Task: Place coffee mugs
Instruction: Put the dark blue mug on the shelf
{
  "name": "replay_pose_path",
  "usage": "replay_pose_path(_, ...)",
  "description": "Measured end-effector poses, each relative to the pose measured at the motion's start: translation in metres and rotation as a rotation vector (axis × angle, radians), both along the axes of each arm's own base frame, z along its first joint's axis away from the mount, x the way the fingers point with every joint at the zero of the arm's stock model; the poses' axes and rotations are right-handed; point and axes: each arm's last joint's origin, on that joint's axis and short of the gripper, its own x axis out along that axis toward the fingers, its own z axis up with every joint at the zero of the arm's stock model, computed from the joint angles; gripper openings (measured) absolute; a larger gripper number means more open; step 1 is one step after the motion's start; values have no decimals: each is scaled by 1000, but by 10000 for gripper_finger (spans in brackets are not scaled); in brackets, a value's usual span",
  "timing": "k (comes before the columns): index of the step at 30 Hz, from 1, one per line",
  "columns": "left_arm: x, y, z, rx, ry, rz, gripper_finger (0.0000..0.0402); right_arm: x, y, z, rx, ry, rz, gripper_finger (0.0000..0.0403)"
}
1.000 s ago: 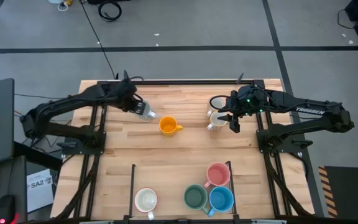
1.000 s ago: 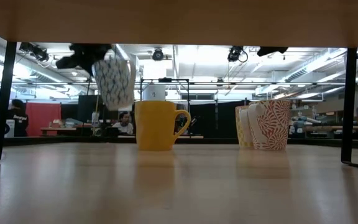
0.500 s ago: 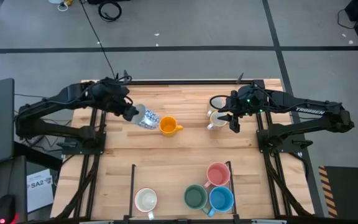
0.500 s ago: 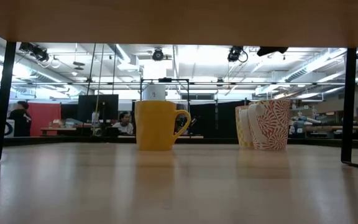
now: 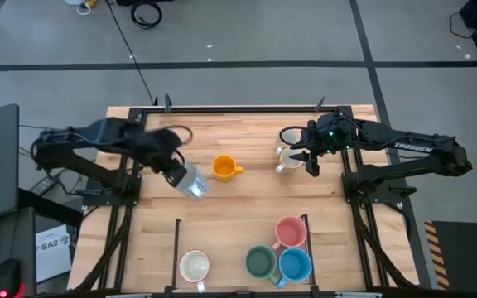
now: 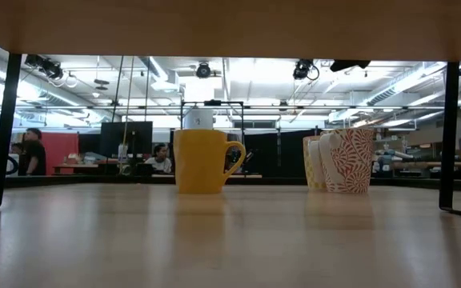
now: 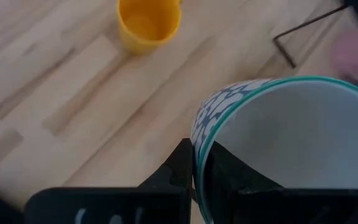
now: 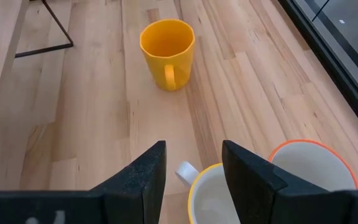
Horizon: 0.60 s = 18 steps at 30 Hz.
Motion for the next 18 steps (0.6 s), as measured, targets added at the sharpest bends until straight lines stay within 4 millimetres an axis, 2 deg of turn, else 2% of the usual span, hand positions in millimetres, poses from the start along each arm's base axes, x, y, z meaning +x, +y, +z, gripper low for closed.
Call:
replay_pose_path(8, 27, -26, -25, -79, 200, 16, 29, 0, 0, 0, -2, -7, 0, 162)
replay_pose_path(12, 30, -39, -33, -126, 286, 12, 29, 0, 0, 1, -2, -8, 0, 163)
replay_pose_path(18, 31, -57, -37, -149, 311, 34, 29, 1, 0, 1, -4, -15, 0, 162)
